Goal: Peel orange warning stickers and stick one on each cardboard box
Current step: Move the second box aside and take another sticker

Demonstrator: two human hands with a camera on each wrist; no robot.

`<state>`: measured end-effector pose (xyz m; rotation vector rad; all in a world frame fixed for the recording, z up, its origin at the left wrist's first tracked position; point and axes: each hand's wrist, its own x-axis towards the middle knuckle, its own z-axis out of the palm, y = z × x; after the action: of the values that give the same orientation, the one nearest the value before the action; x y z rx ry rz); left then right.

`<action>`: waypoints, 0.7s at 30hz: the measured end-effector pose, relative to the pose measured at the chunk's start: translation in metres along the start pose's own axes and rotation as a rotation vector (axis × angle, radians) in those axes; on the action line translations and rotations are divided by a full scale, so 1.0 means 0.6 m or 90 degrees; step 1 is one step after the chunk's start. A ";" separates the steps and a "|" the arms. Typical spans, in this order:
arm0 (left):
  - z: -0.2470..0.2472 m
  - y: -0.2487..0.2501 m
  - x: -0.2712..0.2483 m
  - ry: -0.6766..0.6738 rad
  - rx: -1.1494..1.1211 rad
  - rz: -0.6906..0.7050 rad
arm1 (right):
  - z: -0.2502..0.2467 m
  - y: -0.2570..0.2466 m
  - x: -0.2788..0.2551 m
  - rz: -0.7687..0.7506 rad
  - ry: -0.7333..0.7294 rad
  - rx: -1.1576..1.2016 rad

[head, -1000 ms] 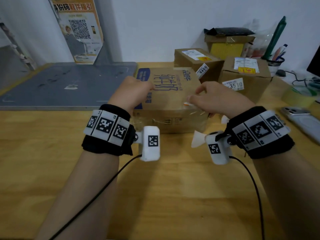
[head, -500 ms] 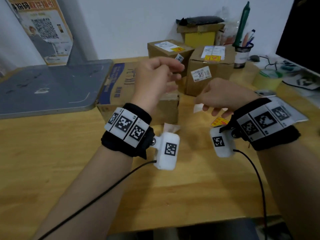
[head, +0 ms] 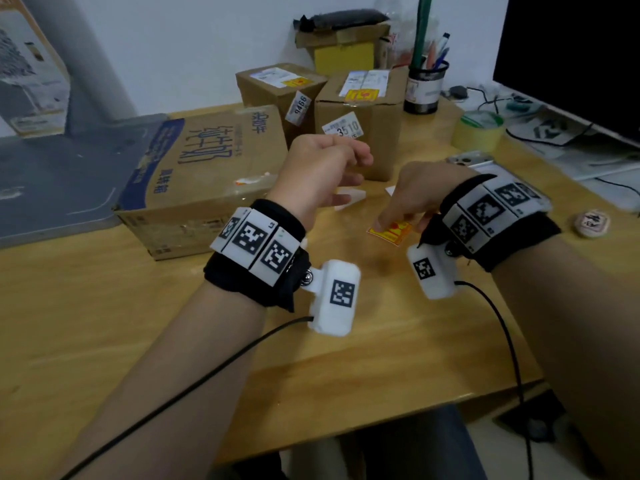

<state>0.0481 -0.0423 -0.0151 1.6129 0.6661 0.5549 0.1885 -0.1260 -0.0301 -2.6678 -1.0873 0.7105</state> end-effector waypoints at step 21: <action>-0.004 0.006 -0.004 -0.008 -0.029 -0.007 | 0.018 -0.023 0.026 -0.015 0.037 -0.194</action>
<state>0.0448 -0.0427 -0.0110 1.5673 0.6487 0.5486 0.1846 -0.1055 -0.0405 -2.8984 -1.3023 0.4936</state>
